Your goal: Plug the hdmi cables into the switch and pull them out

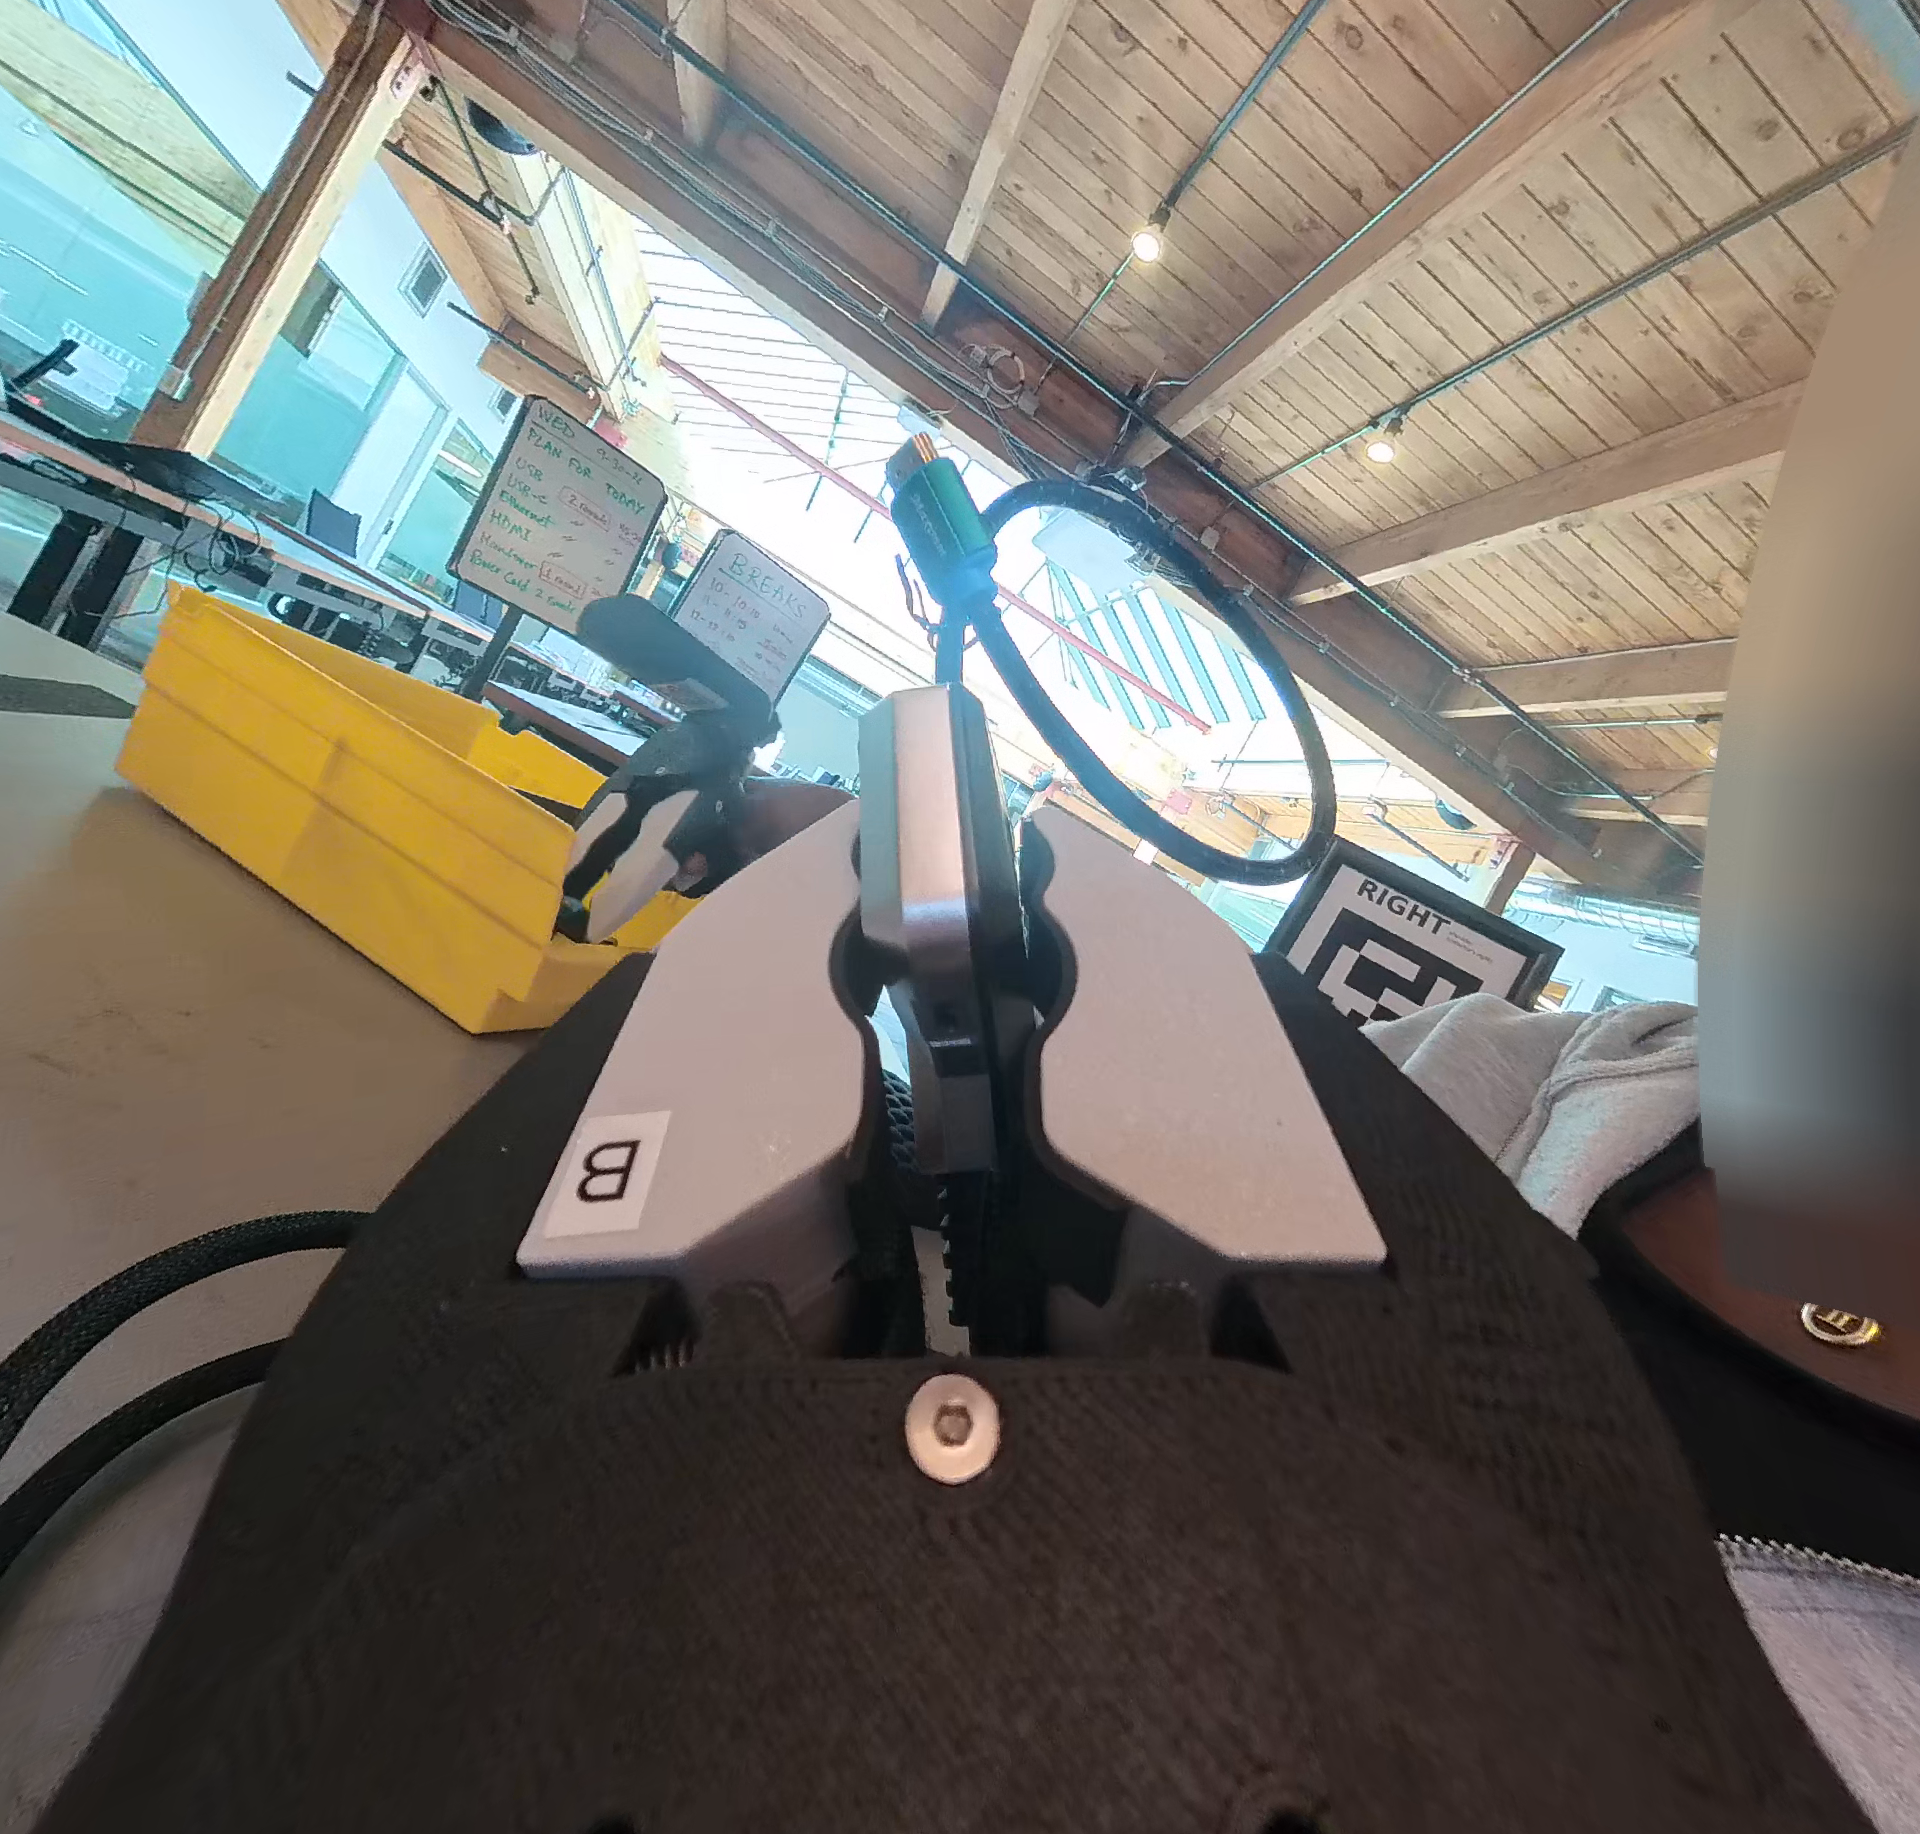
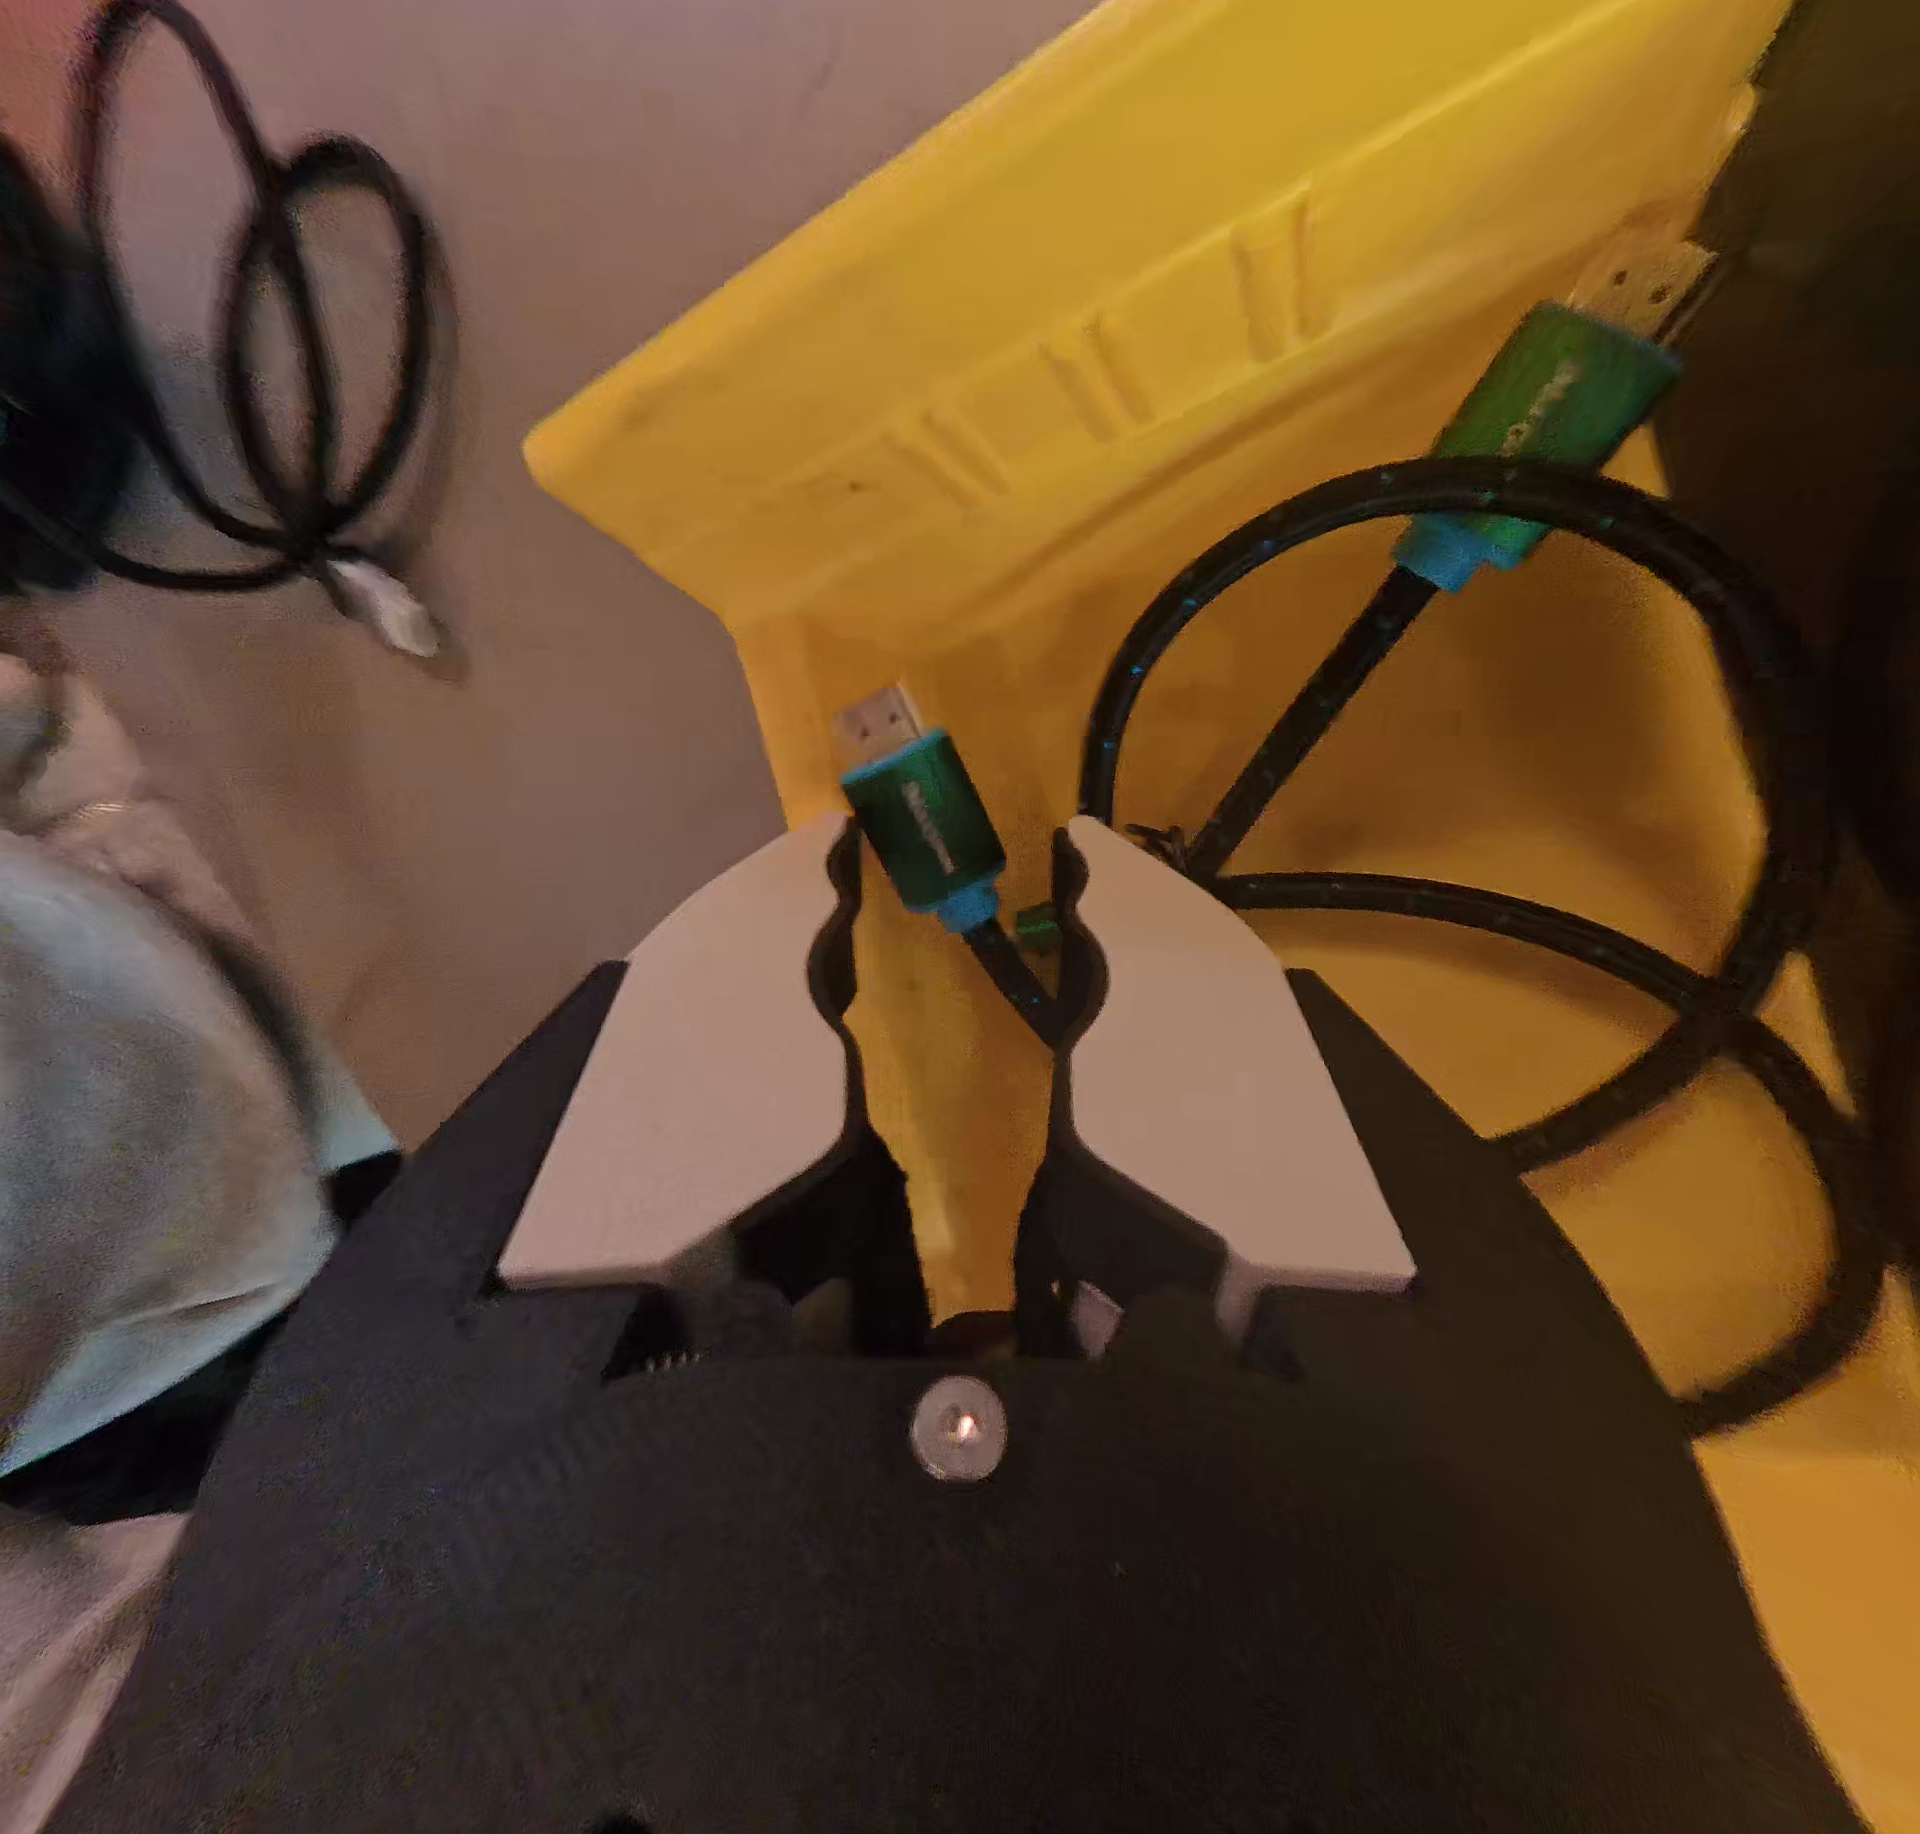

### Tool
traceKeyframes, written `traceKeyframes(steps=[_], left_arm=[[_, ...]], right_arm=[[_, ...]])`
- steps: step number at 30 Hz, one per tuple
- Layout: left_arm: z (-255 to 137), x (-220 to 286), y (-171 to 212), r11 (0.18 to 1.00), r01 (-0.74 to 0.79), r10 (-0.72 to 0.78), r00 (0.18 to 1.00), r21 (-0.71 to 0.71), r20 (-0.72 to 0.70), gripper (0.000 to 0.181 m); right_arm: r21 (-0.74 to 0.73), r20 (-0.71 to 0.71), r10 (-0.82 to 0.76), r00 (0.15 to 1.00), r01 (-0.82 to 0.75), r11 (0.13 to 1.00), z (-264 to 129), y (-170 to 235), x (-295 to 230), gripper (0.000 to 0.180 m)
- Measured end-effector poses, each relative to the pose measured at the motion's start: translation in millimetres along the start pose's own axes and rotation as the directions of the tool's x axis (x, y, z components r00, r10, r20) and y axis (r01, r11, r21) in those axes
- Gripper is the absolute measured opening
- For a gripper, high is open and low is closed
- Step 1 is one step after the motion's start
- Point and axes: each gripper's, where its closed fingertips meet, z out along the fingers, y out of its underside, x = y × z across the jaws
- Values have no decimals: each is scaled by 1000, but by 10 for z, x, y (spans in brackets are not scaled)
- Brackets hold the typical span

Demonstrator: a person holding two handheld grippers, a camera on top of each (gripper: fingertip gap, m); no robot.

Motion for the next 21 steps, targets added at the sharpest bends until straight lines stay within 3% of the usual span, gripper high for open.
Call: traceKeyframes(steps=[5,7,9,11,13,17,21], left_arm=[[0,7,-2,1000,-5,5,1000,-1,-1,22],[0,0,1,1000,-2,2,1000,-2,2,22],[0,-8,4,1000,-5,5,1000,-3,7,22],[-1,-15,1,1000,-12,12,1000,-3,15,22],[-1,-19,1,1000,-13,13,1000,-3,18,22],[2,-11,8,1000,-15,16,1000,-8,16,22],[9,-5,20,999,-29,30,999,-19,20,22]], right_arm=[[68,123,76,989,-85,994,-16,-74,-59,44],[106,92,64,994,-74,992,-42,-117,-24,46],[132,31,10,999,-14,991,-78,-149,-14,31],[108,-8,-76,997,76,991,-68,-124,-70,20],[48,-61,-108,992,111,993,-12,-73,-54,20],[-31,-109,-49,993,45,998,132,-26,47,20],[6,-62,41,997,-41,999,155,-98,38,23]])
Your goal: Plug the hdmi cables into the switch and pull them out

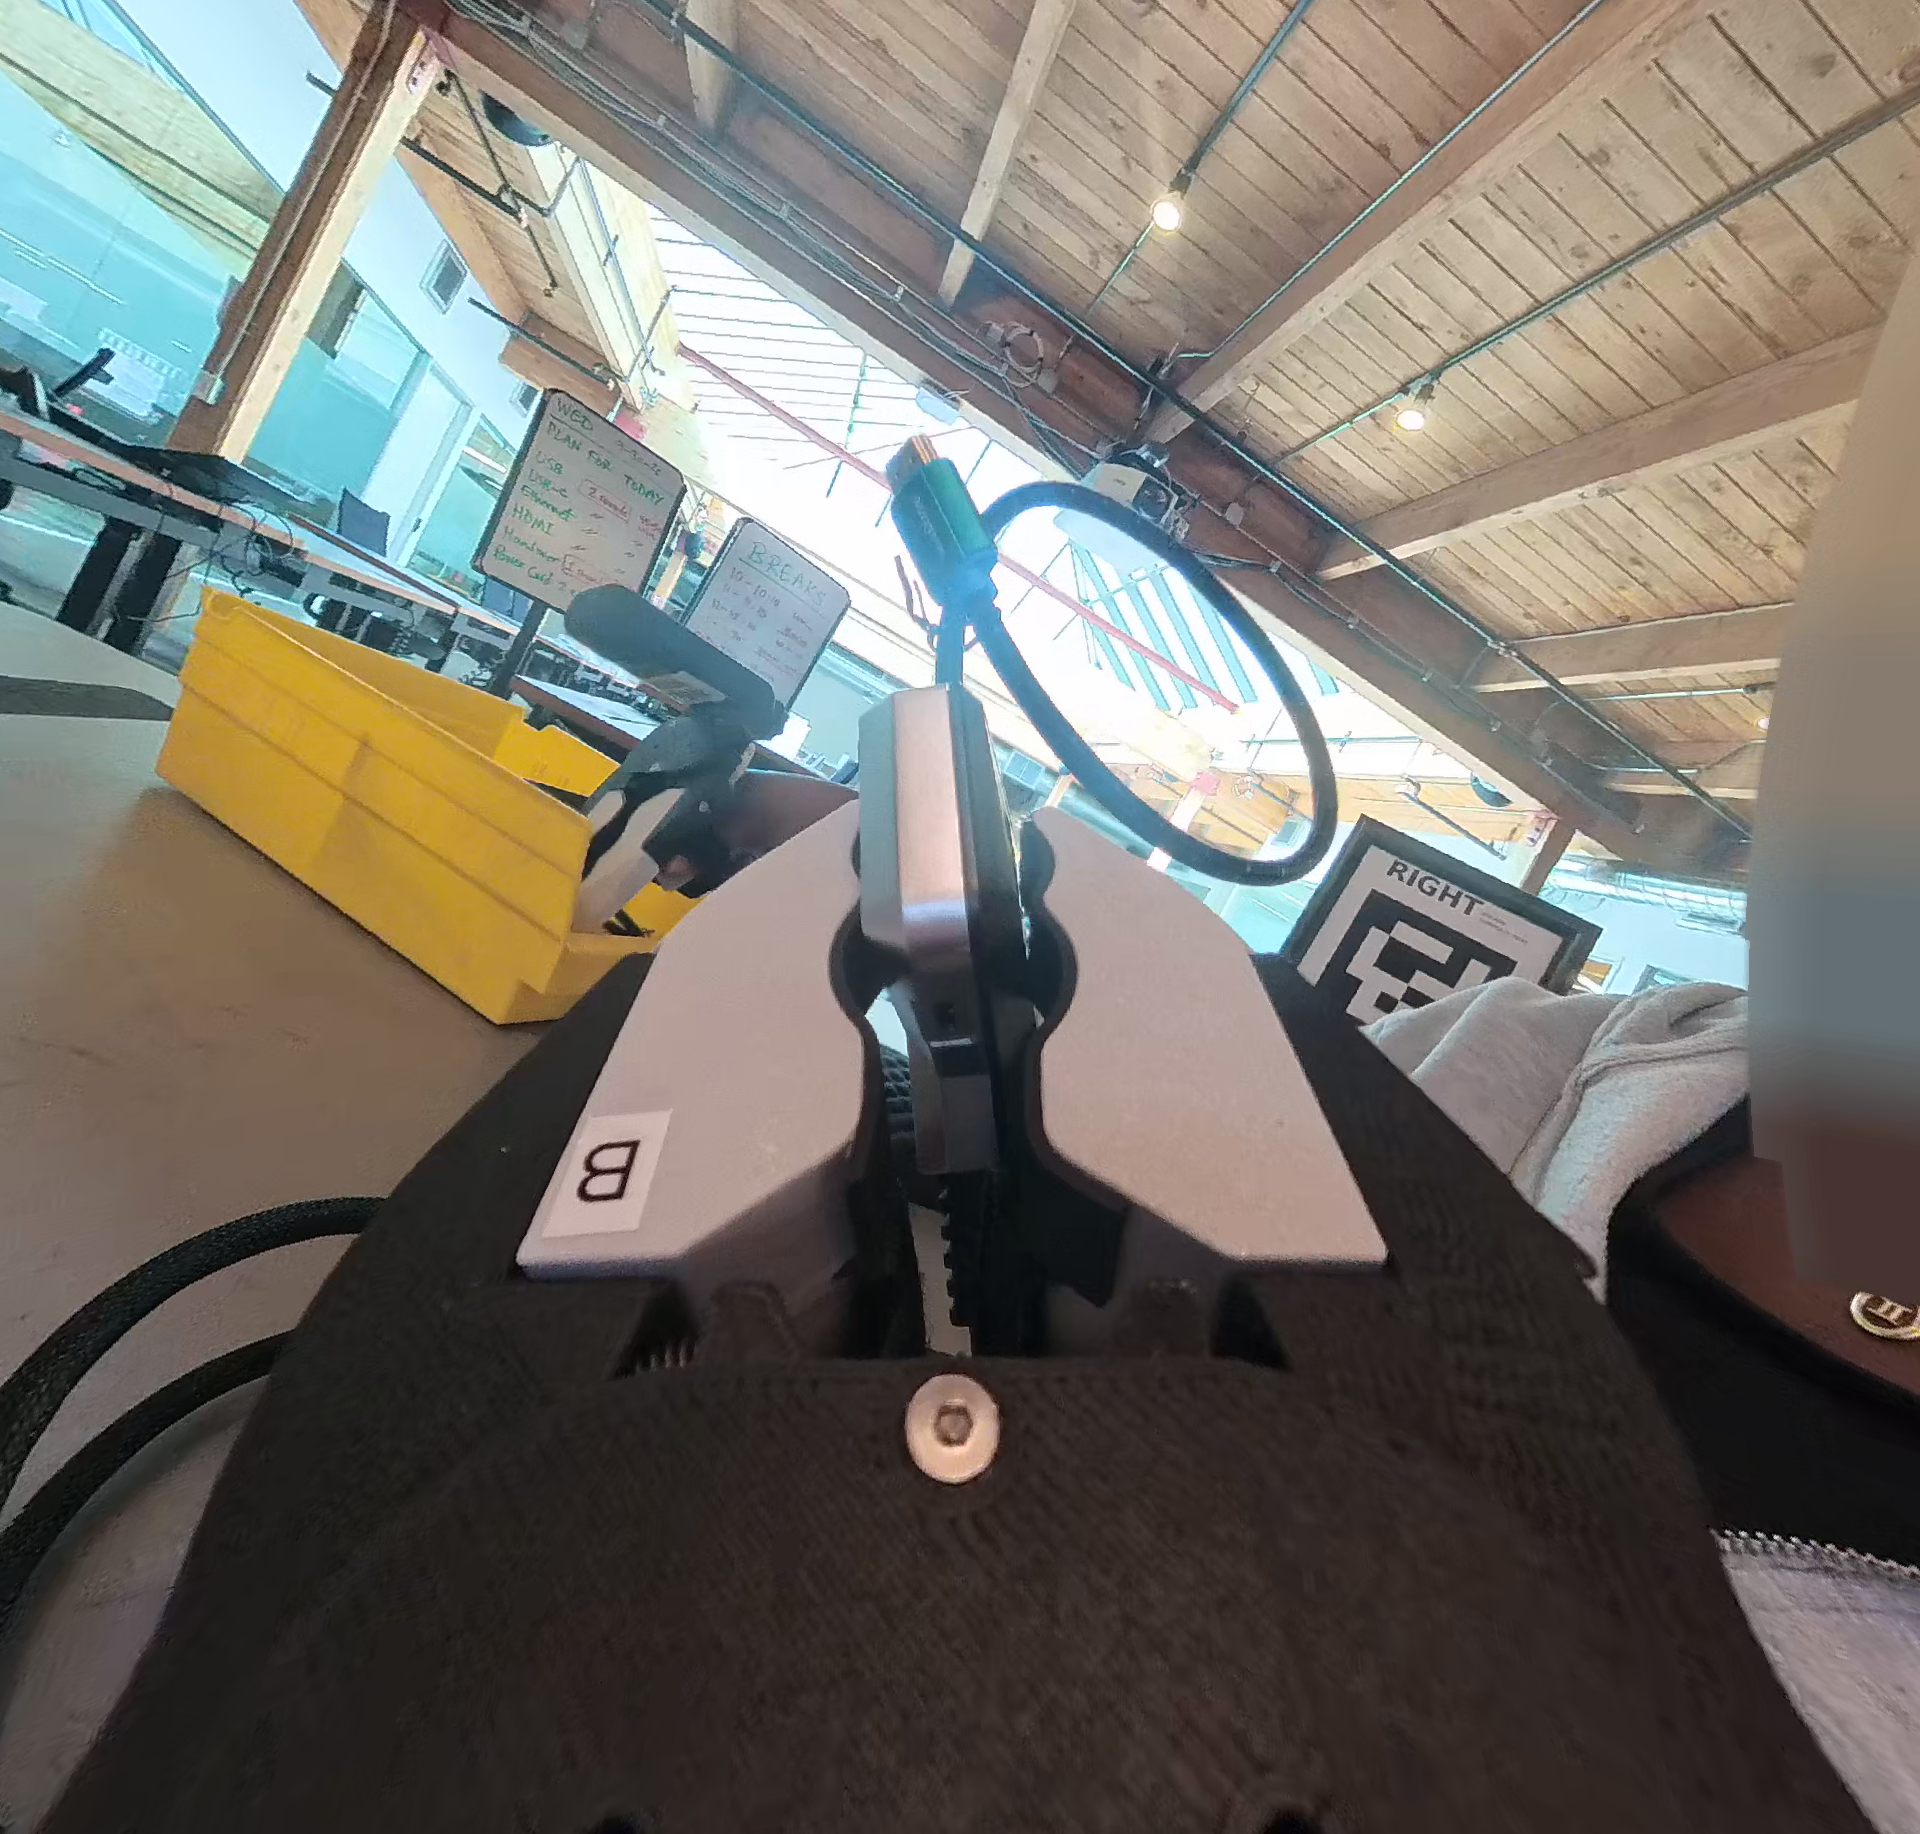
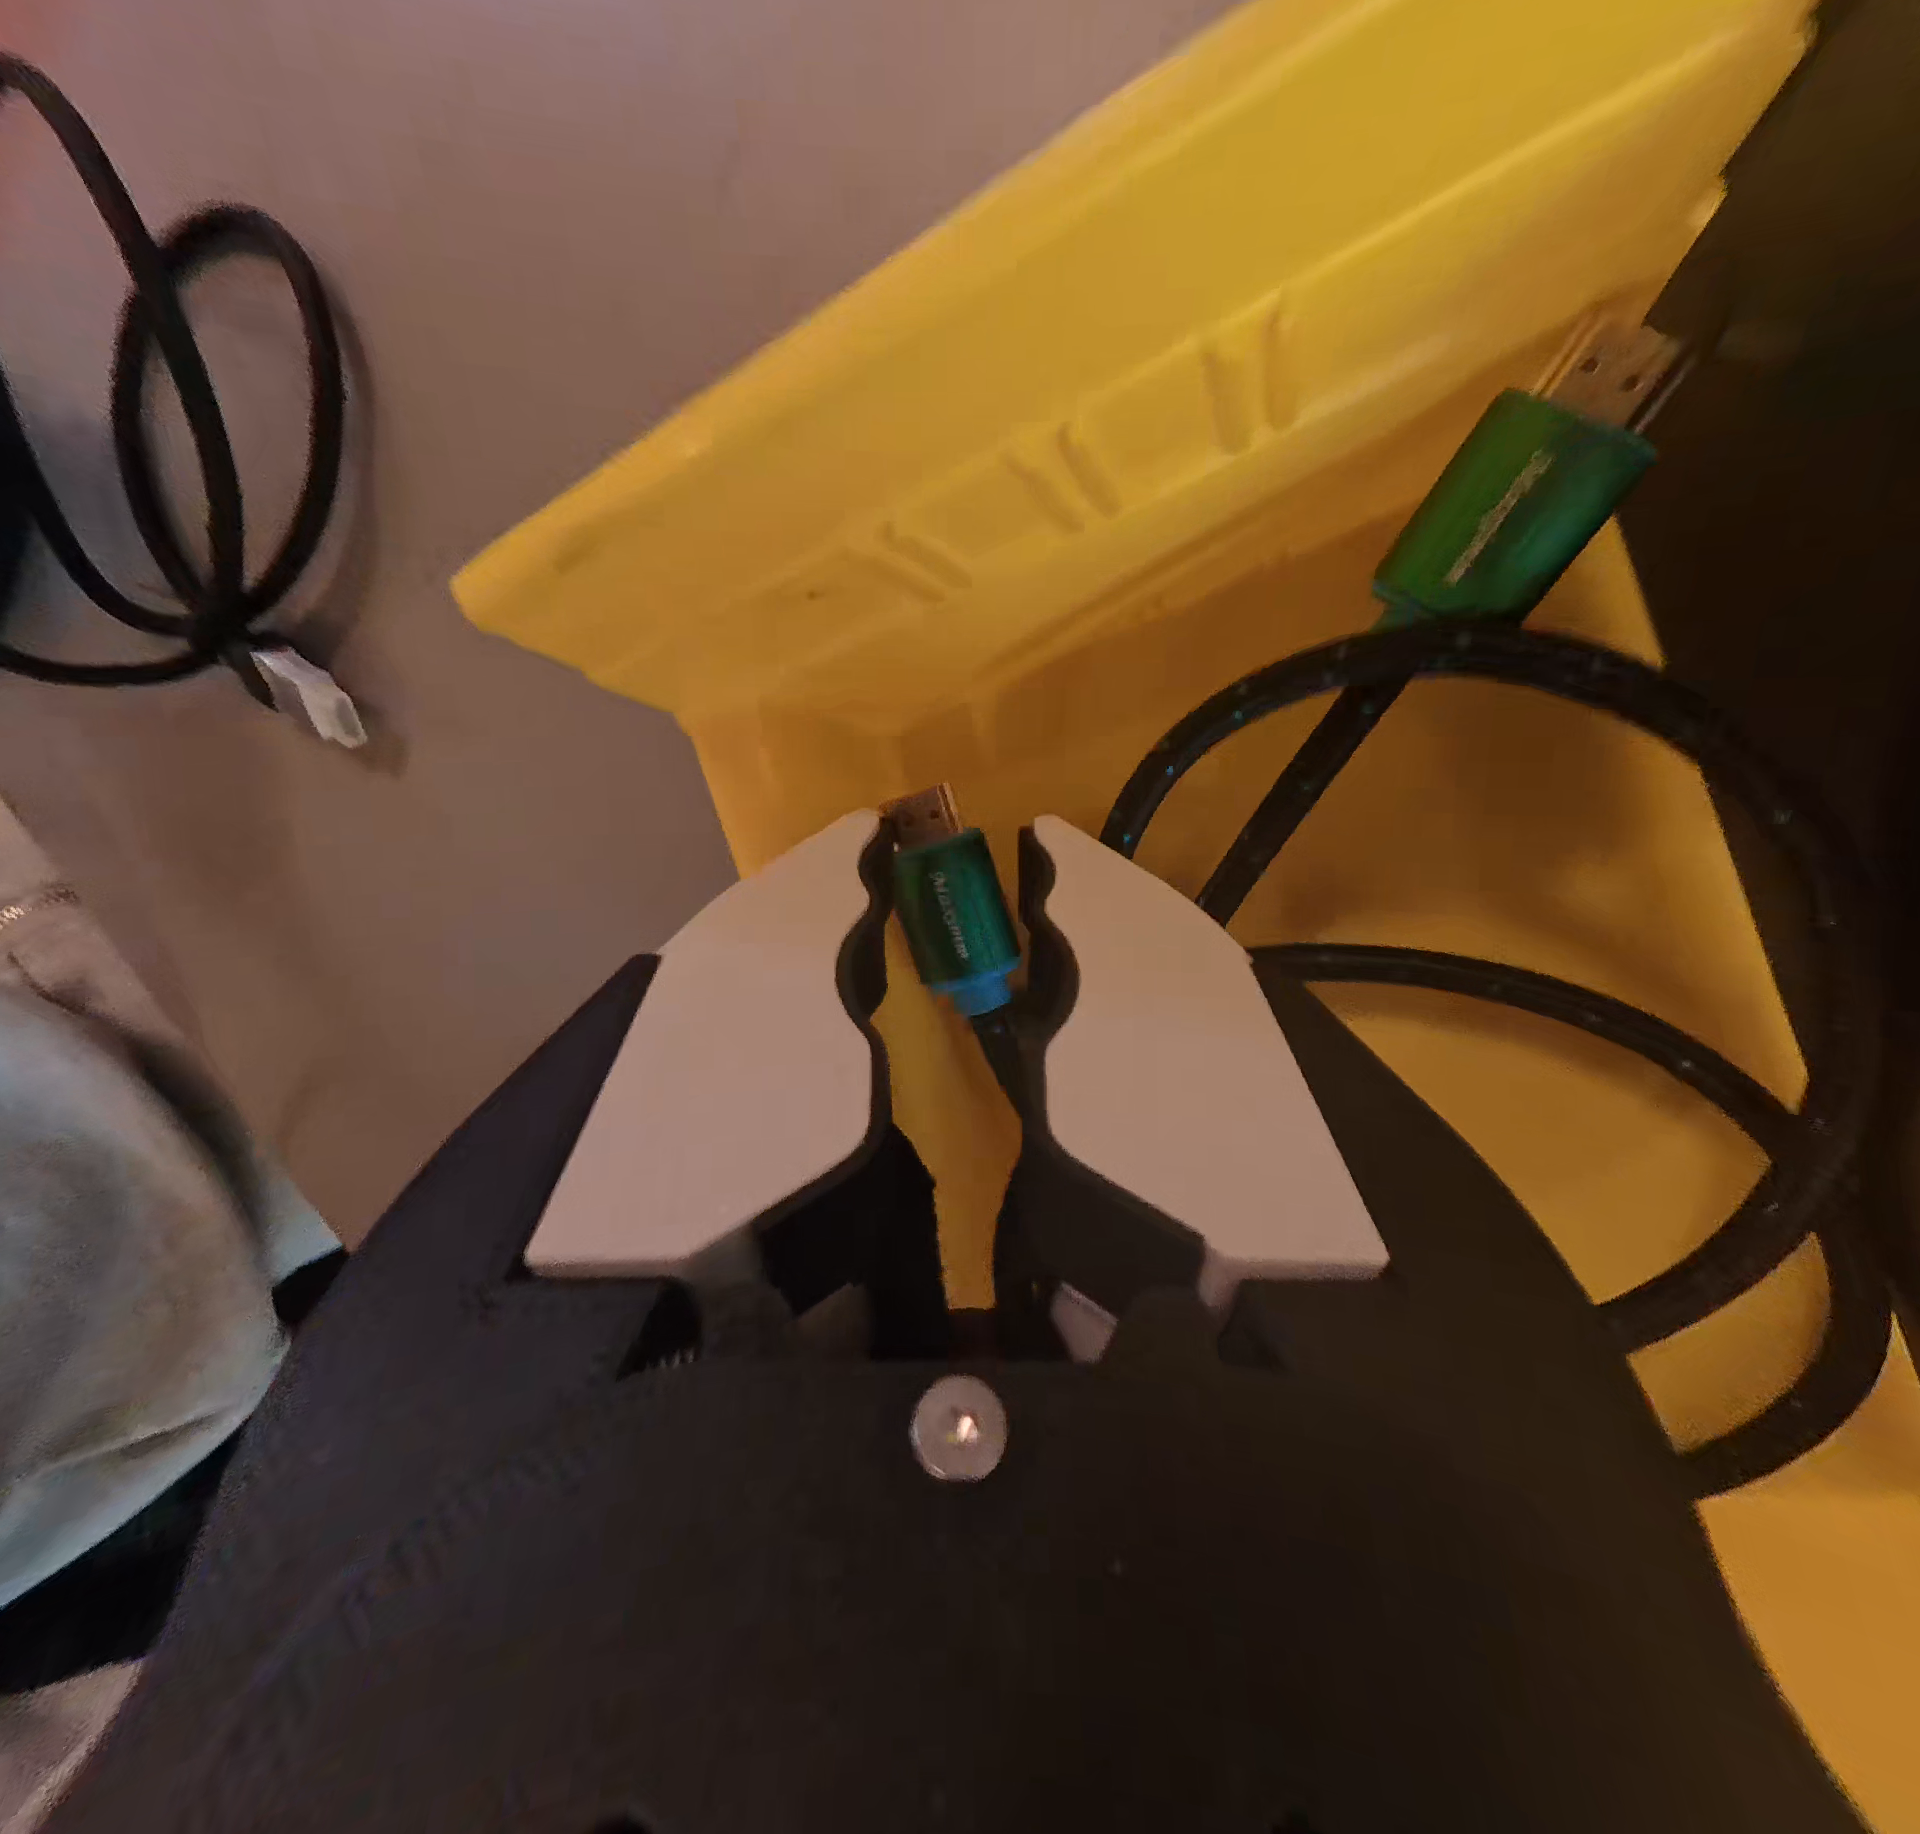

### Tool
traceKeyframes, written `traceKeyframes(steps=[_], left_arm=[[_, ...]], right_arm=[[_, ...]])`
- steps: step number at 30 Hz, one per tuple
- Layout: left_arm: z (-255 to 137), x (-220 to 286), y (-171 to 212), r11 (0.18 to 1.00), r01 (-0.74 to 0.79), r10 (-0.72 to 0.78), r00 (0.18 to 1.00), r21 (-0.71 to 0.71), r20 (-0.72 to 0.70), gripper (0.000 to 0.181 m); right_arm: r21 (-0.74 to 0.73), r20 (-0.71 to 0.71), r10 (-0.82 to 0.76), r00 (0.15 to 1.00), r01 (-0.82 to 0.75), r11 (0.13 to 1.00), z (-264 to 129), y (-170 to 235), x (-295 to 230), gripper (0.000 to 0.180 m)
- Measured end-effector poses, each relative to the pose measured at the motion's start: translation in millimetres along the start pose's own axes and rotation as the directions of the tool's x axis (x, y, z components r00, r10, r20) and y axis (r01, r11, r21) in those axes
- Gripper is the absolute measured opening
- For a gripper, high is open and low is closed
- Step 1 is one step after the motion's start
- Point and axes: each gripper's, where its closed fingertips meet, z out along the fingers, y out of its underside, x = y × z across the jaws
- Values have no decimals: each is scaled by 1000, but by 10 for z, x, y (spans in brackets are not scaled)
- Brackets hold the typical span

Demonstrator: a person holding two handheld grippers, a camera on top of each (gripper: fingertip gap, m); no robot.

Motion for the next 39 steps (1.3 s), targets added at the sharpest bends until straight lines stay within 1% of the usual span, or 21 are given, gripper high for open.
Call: traceKeyframes(steps=[3,6,7,8,10,11,12,13,14,16,18,22,25,26,29,31,34,36,37,38,39], left_arm=[[0,-24,2,999,-42,43,998,-8,36,22],[-6,-48,-18,993,-120,121,989,-13,85,22],[-8,-54,-27,988,-152,153,983,-15,104,22],[-12,-58,-36,982,-187,188,975,-20,122,22],[-17,-62,-57,967,-253,255,955,-30,152,22],[-21,-57,-71,960,-277,278,947,-28,160,22],[-25,-44,-92,957,-290,289,944,-18,160,22],[-31,-19,-117,956,-293,289,946,2,149,22],[-39,19,-146,958,-286,281,952,27,125,22],[-60,95,-207,960,-267,262,962,78,75,22],[-76,133,-242,959,-263,259,964,101,53,22],[-57,143,-185,960,-271,269,962,66,40,22],[-28,175,-127,960,-276,276,961,38,18,22],[-18,179,-103,960,-280,280,960,23,15,22],[-19,197,-98,958,-285,285,959,18,8,22],[-13,170,-62,965,-262,262,965,-20,9,24],[3,65,44,976,-190,195,980,-107,37,46],[19,46,184,963,-176,185,983,-204,23,50],[24,57,232,954,-191,199,980,-233,11,44],[27,91,250,946,-222,226,974,-237,-8,24],[33,75,247,940,-247,257,966,-235,16,22]], right_arm=[[160,31,-22,999,17,987,-134,-218,-78,33],[411,0,-119,993,109,905,-465,-537,-215,39],[510,-41,-168,985,165,844,-624,-658,-286,41],[614,-88,-226,970,232,754,-811,-778,-403,42],[786,-181,-339,923,343,515,-1212,-938,-768,47],[841,-224,-372,901,371,393,-1384,-972,-961,49],[873,-260,-393,882,389,295,-1501,-980,-1133,49],[884,-283,-414,865,403,236,-1538,-974,-1285,47],[880,-287,-447,847,417,226,-1476,-959,-1416,42],[845,-213,-535,818,429,320,-1139,-916,-1643,42],[819,-87,-619,780,410,401,-778,-875,-1930,40],[827,151,-726,671,317,465,-331,-884,-2622,35],[817,252,-747,615,278,505,-121,-936,-2939,25],[821,264,-757,598,272,502,-84,-943,-3005,13],[850,301,-754,584,194,489,-91,-967,-3071,12],[860,324,-745,583,147,489,-90,-961,-3053,11],[867,349,-737,578,99,488,-77,-944,-3023,11],[869,353,-739,574,92,487,-57,-929,-3035,11],[870,353,-738,575,87,485,-52,-928,-3039,11],[872,346,-733,586,88,482,-38,-936,-3028,11],[874,338,-730,594,89,477,-32,-943,-3013,11]])
